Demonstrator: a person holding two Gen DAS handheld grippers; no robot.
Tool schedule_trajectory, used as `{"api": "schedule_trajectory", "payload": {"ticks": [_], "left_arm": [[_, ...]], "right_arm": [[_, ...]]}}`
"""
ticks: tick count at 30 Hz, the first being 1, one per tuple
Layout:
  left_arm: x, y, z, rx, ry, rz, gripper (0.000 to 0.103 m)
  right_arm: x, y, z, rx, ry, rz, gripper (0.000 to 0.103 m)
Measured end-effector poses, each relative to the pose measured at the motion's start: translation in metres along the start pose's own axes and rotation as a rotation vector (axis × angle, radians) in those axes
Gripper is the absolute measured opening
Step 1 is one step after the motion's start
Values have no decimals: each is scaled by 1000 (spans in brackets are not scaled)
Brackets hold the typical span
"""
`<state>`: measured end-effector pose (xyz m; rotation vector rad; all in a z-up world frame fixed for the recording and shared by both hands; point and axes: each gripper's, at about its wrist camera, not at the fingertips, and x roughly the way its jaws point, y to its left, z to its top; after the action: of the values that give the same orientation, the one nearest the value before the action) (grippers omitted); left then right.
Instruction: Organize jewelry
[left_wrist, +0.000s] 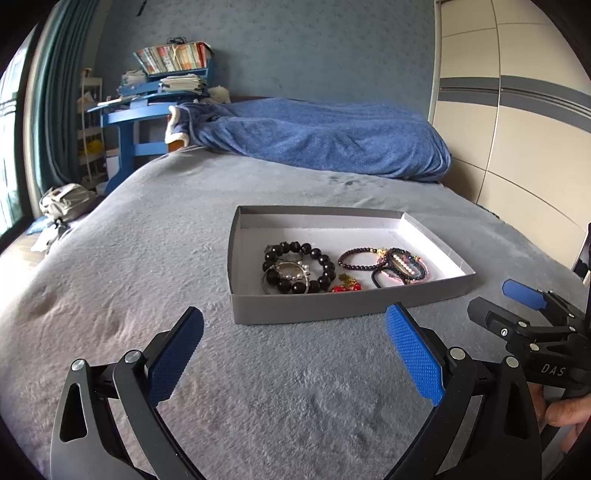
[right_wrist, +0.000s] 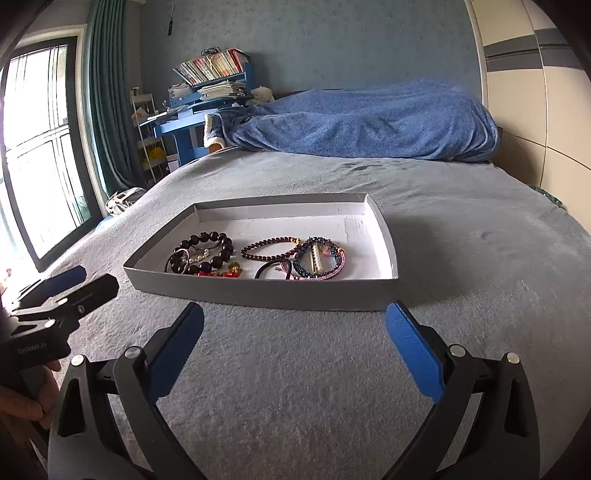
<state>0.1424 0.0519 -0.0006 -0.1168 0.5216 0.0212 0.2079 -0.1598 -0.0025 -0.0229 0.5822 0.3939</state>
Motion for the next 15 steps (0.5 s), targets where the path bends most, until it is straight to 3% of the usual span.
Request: {"api": "schedule_trajectory", "payload": {"ticks": [15], "left_arm": [[-13, -4, -2, 30, -35, 11, 98]], "right_arm": [[-9, 9, -7, -33, -8, -4, 97]]}}
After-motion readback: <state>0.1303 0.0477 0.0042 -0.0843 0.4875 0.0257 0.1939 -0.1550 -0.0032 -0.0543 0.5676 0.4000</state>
